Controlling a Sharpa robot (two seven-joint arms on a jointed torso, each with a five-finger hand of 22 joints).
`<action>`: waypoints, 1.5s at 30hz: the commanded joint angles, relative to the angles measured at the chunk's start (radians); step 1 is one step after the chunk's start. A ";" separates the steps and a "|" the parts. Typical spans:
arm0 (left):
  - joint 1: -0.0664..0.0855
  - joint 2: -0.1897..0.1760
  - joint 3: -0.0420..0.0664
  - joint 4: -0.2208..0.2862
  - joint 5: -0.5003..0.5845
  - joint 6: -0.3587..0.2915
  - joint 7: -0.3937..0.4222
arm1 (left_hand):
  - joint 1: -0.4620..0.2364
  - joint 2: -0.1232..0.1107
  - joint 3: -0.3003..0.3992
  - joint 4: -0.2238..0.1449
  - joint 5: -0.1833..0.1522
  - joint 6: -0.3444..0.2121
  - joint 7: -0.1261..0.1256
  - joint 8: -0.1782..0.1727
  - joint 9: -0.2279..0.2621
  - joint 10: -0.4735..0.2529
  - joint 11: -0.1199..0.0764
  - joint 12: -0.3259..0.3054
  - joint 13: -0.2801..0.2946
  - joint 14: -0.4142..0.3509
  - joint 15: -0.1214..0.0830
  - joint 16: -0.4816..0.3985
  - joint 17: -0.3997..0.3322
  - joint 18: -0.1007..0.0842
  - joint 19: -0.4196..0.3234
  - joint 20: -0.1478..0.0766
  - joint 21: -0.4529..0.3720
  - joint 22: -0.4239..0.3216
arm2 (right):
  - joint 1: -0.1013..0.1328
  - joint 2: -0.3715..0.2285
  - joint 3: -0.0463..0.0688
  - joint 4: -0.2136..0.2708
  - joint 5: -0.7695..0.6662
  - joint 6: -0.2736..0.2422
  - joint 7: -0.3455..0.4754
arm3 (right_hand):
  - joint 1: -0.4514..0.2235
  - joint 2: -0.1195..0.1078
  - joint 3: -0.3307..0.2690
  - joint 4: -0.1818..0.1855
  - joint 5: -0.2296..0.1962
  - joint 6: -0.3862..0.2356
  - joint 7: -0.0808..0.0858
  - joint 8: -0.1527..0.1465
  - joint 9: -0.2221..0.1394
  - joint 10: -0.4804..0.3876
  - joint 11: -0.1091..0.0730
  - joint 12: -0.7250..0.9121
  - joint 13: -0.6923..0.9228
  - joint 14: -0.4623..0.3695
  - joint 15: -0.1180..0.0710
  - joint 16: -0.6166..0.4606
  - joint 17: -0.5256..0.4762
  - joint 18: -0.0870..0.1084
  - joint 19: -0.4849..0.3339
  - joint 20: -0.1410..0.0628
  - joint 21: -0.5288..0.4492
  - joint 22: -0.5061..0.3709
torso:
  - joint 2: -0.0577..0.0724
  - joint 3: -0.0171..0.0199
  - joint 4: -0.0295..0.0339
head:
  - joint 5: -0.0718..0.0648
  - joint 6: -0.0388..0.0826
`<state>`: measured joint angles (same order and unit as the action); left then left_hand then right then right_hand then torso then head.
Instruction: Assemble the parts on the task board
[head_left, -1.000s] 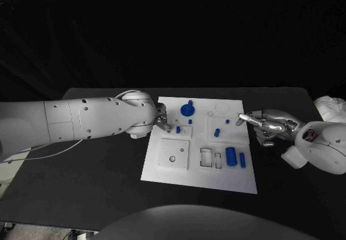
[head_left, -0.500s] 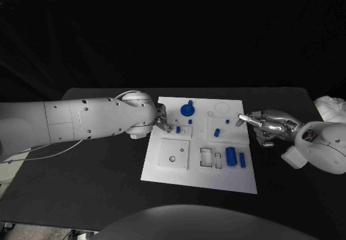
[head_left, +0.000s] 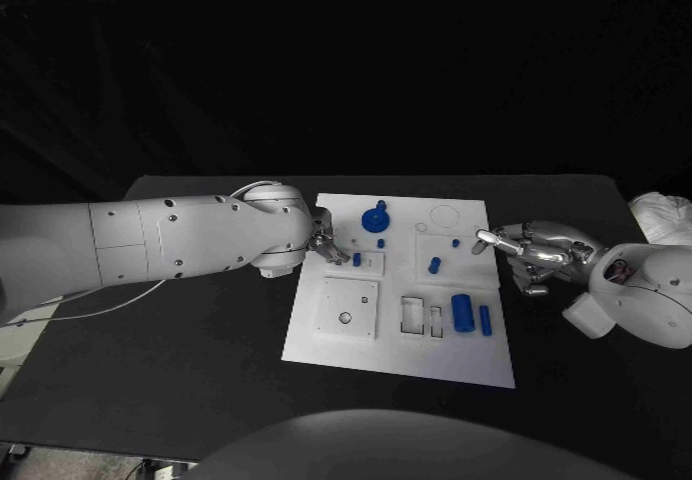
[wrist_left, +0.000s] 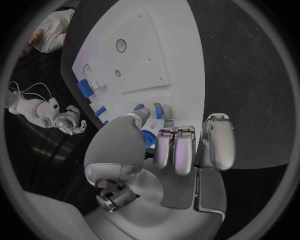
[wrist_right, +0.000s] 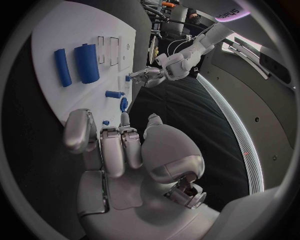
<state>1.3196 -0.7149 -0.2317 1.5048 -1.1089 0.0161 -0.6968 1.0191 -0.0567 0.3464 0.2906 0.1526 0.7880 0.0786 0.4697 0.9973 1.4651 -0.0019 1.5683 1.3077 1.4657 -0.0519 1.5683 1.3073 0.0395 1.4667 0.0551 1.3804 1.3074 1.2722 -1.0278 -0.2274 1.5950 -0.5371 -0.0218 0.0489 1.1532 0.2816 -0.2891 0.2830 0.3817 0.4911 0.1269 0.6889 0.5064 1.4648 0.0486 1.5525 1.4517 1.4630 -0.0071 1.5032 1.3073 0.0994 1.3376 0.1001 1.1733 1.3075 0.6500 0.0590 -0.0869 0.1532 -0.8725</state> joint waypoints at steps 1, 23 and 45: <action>-0.001 -0.001 0.000 -0.001 -0.001 0.019 0.005 | -0.013 -0.001 -0.011 0.001 -0.006 -0.003 0.003 -0.006 -0.002 0.106 0.007 0.002 0.263 0.105 0.005 0.002 0.264 0.004 0.011 0.009 -0.007 0.205 | -0.001 0.000 0.000 0.001 -0.001 0.021 -0.006 | 0.009 0.004 0.004 0.000 0.004 -0.008 -0.002 -0.001 0.001 0.063 -0.008 -0.007 0.084 0.048 -0.007 -0.004 0.186 -0.010 -0.007 -0.002 -0.007 0.146 | 0.001 0.0005 0.0000 | 0.001 0.000; -0.001 -0.007 0.000 -0.012 0.050 -0.003 0.078 | -0.010 0.052 0.017 0.002 0.061 -0.001 -0.003 -0.014 -0.019 0.106 0.002 0.002 0.263 0.105 0.003 0.002 0.264 0.005 0.008 0.008 -0.010 0.205 | -0.001 -0.004 0.000 0.005 -0.001 0.028 -0.018 | 0.012 0.006 0.008 -0.001 0.006 -0.008 -0.001 0.000 0.001 0.062 -0.008 -0.007 0.083 0.047 -0.006 -0.006 0.185 -0.009 -0.008 -0.002 -0.009 0.145 | 0.000 -0.0006 -0.0010 | 0.002 0.000; -0.001 -0.015 0.000 -0.013 0.065 -0.003 0.074 | -0.022 0.022 0.152 0.004 0.041 0.003 -0.002 -0.014 -0.030 0.106 0.003 0.002 0.263 0.105 0.003 0.002 0.264 0.005 0.008 0.007 -0.009 0.205 | -0.001 -0.003 0.000 0.004 -0.001 0.031 -0.032 | 0.014 0.011 0.015 0.002 0.007 -0.008 -0.001 0.000 0.002 0.061 -0.008 -0.008 0.082 0.046 -0.006 -0.006 0.184 -0.008 -0.011 -0.002 -0.012 0.144 | 0.000 -0.0001 -0.0015 | 0.003 0.000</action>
<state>1.3191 -0.7308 -0.2321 1.4898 -1.0529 0.0094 -0.6239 0.9978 -0.0283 0.4939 0.2943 0.1972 0.7878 0.0782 0.4559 0.9694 1.4650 -0.0020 1.5683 1.3074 1.4657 -0.0519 1.5683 1.3077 0.0395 1.4667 0.0551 1.3728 1.3073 1.2720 -1.0315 -0.2275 1.5976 -0.5368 -0.0105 0.0196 1.1612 0.2896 -0.2809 0.2856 0.3855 0.4911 0.1269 0.6889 0.5070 1.4645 0.0486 1.5511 1.4545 1.4631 -0.0068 1.5033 1.3077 0.0995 1.3341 0.0965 1.1656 1.3081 0.6499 0.0587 -0.0877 0.1552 -0.8725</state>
